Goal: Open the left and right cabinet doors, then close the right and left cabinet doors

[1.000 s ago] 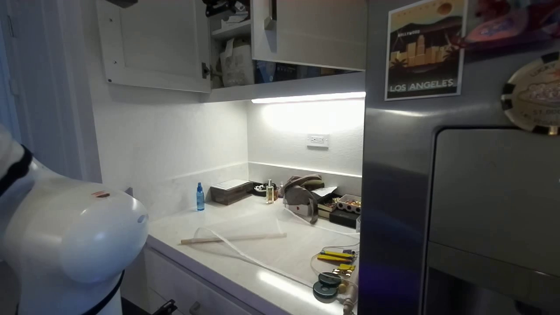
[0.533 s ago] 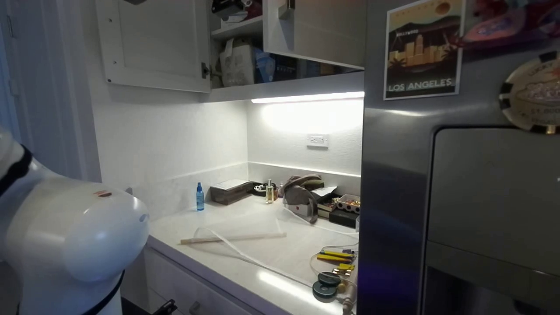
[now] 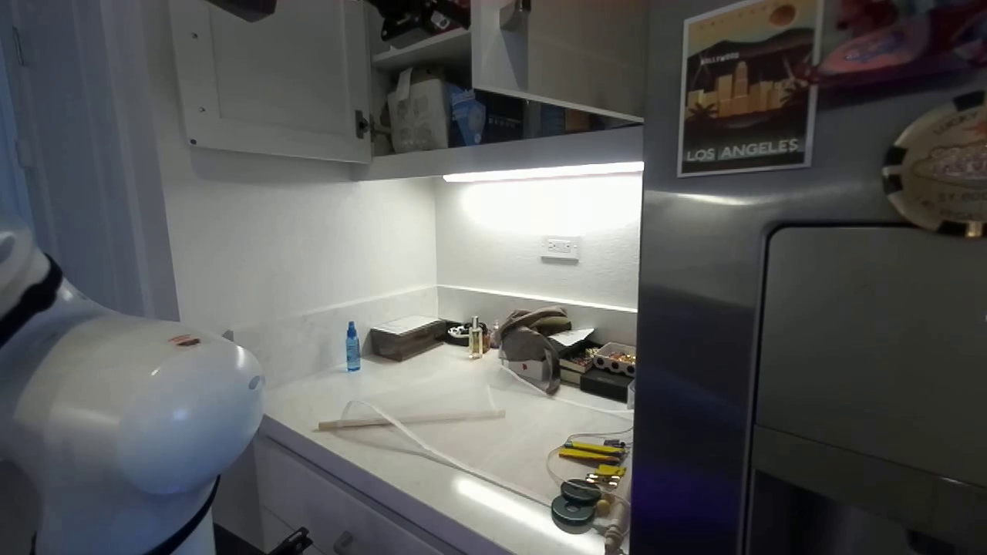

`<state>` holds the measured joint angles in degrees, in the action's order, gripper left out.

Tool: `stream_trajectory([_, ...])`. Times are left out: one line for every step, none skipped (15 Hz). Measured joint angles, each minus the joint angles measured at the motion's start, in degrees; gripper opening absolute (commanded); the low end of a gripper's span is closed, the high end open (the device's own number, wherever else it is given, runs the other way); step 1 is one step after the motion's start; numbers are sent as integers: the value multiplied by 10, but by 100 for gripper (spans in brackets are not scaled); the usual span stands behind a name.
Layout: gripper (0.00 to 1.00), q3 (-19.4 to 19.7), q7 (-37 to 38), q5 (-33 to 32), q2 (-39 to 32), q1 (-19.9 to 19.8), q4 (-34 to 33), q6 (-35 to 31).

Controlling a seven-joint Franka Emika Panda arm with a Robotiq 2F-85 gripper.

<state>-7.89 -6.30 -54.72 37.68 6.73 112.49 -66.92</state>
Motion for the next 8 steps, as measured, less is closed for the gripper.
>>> stream_trajectory([0, 4, 0, 0, 1, 0, 0, 7])
stream_trajectory([0, 10, 0, 0, 3, 0, 0, 13])
stream_trajectory([0, 15, 0, 0, 6, 0, 0, 18])
stream_trajectory([0, 21, 0, -1, 10, 0, 0, 23])
stream_trajectory([0, 26, 0, -1, 14, 0, 0, 27])
stream_trajectory([0, 29, 1, -1, 18, 0, 0, 32])
stream_trajectory([0, 33, 1, -1, 22, -1, 0, 36])
stream_trajectory([0, 35, 2, -1, 26, -1, 0, 40])
